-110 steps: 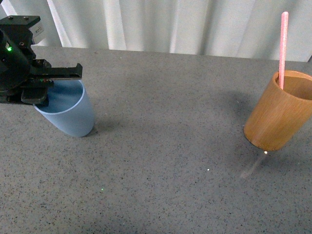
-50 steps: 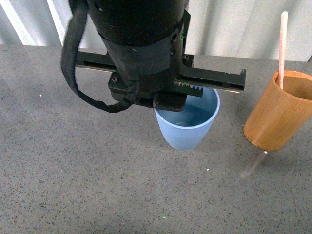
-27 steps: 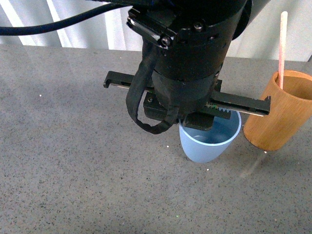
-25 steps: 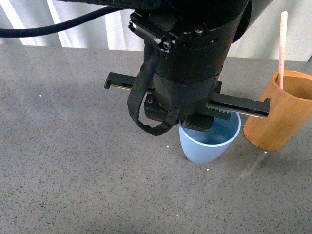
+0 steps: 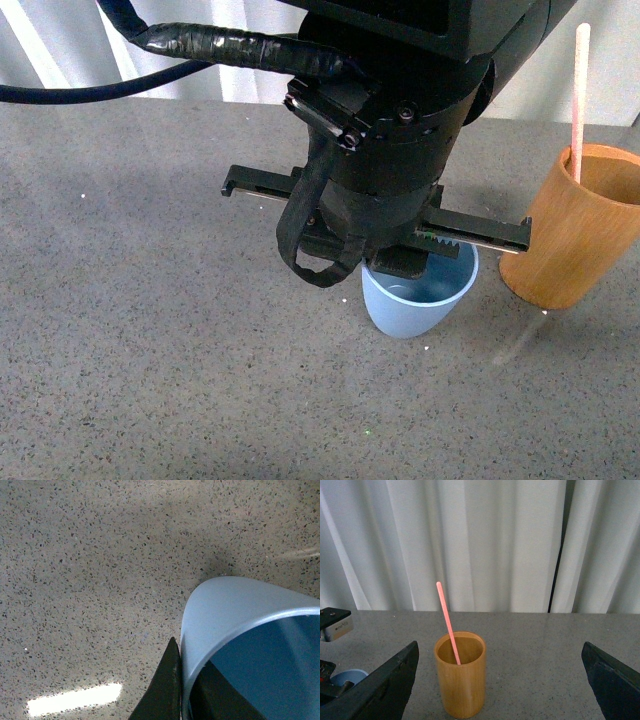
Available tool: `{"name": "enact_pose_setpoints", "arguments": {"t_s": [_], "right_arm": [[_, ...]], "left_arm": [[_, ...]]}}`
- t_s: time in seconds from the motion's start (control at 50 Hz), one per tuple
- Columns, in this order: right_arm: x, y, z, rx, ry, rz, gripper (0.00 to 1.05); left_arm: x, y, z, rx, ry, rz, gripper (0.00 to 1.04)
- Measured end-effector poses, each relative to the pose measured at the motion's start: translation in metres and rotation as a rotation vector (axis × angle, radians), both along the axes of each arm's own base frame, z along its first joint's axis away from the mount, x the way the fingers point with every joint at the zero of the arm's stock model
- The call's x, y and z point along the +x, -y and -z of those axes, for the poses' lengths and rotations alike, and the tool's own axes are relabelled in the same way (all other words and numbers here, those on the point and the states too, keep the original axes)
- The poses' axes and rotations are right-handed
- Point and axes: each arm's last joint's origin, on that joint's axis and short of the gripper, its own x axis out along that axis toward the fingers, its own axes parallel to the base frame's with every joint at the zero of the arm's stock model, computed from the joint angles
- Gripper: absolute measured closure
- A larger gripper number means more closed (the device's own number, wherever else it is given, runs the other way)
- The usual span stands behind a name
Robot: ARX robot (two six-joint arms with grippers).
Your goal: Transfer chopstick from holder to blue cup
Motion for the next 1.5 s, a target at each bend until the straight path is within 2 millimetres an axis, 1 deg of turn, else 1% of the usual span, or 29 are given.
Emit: {"name": "enact_pose_setpoints", "arguments": {"t_s": [0.06, 0.08, 0.22, 0.24, 0.32, 0.38, 0.44, 0.5, 0.561, 0.601, 0.661, 0.741, 0.801, 0.821, 0.861, 0.901, 0.941, 1.001, 1.021, 1.061, 1.141, 1.181, 1.221, 1.301, 1.361, 1.421, 1.461, 1.481, 1.501], "right_arm": [[0.0, 0.0, 0.0, 0.0, 0.0, 0.0, 0.1], [0.0, 0.0, 0.0, 0.0, 0.0, 0.0, 0.1], [0.0, 0.0, 0.0, 0.0, 0.0, 0.0, 0.1], [0.0, 0.0, 0.0, 0.0, 0.0, 0.0, 0.1], [0.0, 0.0, 0.0, 0.0, 0.0, 0.0, 0.1], [0.0, 0.0, 0.0, 0.0, 0.0, 0.0, 0.1], [0.0, 0.0, 0.0, 0.0, 0.0, 0.0, 0.1], [0.0, 0.0, 0.0, 0.0, 0.0, 0.0, 0.1], [0.0, 0.0, 0.0, 0.0, 0.0, 0.0, 0.1], [0.0, 0.0, 0.0, 0.0, 0.0, 0.0, 0.1], [0.0, 0.0, 0.0, 0.0, 0.0, 0.0, 0.1], [0.0, 0.0, 0.0, 0.0, 0.0, 0.0, 0.1], [0.0, 0.0, 0.0, 0.0, 0.0, 0.0, 0.1], [0.0, 0.0, 0.0, 0.0, 0.0, 0.0, 0.1], [0.0, 0.0, 0.0, 0.0, 0.0, 0.0, 0.1], [0.0, 0.0, 0.0, 0.0, 0.0, 0.0, 0.1], [0.0, 0.0, 0.0, 0.0, 0.0, 0.0, 0.1], [0.0, 0.0, 0.0, 0.0, 0.0, 0.0, 0.1], [0.0, 0.0, 0.0, 0.0, 0.0, 0.0, 0.1], [0.0, 0.0, 0.0, 0.0, 0.0, 0.0, 0.1], [0.0, 0.0, 0.0, 0.0, 0.0, 0.0, 0.1], [0.0, 0.0, 0.0, 0.0, 0.0, 0.0, 0.1], [0.0, 0.0, 0.0, 0.0, 0.0, 0.0, 0.1], [0.0, 0.0, 0.0, 0.0, 0.0, 0.0, 0.1], [0.0, 0.0, 0.0, 0.0, 0.0, -0.001, 0.1], [0.0, 0.0, 0.0, 0.0, 0.0, 0.0, 0.1], [0.0, 0.0, 0.0, 0.0, 0.0, 0.0, 0.1], [0.0, 0.0, 0.0, 0.0, 0.0, 0.0, 0.1], [0.0, 0.0, 0.0, 0.0, 0.0, 0.0, 0.1]], "left_arm": [[0.0, 0.0, 0.0, -0.001, 0.001, 0.0, 1.01], [0.0, 0.0, 0.0, -0.002, 0.001, -0.001, 1.0], [0.0, 0.001, -0.001, -0.017, -0.003, 0.004, 0.72], [0.0, 0.001, -0.001, -0.018, -0.003, 0.004, 0.67], [0.001, 0.001, -0.001, -0.022, 0.0, 0.003, 0.53], [0.001, 0.001, -0.003, -0.026, 0.003, 0.002, 0.45], [0.002, -0.001, -0.009, -0.037, 0.015, -0.003, 0.31], [0.003, -0.004, -0.014, -0.045, 0.026, -0.008, 0.23], [0.005, -0.009, -0.024, -0.058, 0.054, -0.018, 0.11], [0.006, -0.013, -0.029, -0.059, 0.077, -0.025, 0.05], [0.008, -0.023, -0.04, -0.072, 0.115, -0.039, 0.08], [0.009, -0.038, -0.056, -0.102, 0.174, -0.063, 0.07], [0.009, -0.045, -0.063, -0.13, 0.201, -0.073, 0.07], [0.008, -0.052, -0.071, -0.149, 0.232, -0.087, 0.07], [0.006, -0.06, -0.078, -0.164, 0.278, -0.104, 0.07], [0.002, -0.072, -0.087, -0.191, 0.349, -0.128, 0.07], [-0.001, -0.08, -0.092, -0.202, 0.397, -0.142, 0.07], [-0.012, -0.104, -0.104, -0.209, 0.556, -0.194, 0.07], [-0.014, -0.107, -0.105, -0.208, 0.575, -0.197, 0.07], [-0.022, -0.121, -0.109, -0.217, 0.647, -0.221, 0.07], [-0.036, -0.144, -0.114, -0.226, 0.744, -0.263, 0.07], [-0.049, -0.16, -0.116, -0.236, 0.797, -0.296, 0.07], [-0.058, -0.168, -0.118, -0.234, 0.822, -0.318, 0.07], [-0.06, -0.172, -0.121, -0.234, 0.837, -0.327, 0.07], [-0.059, -0.171, -0.116, -0.22, 0.831, -0.309, 0.08], [-0.061, -0.174, -0.11, -0.231, 0.913, -0.275, 0.16], [-0.067, -0.18, -0.104, -0.226, 0.985, -0.24, 0.24], [-0.068, -0.181, -0.104, -0.231, 0.993, -0.24, 0.25], [-0.072, -0.184, -0.101, -0.226, 1.018, -0.23, 0.29]]}}
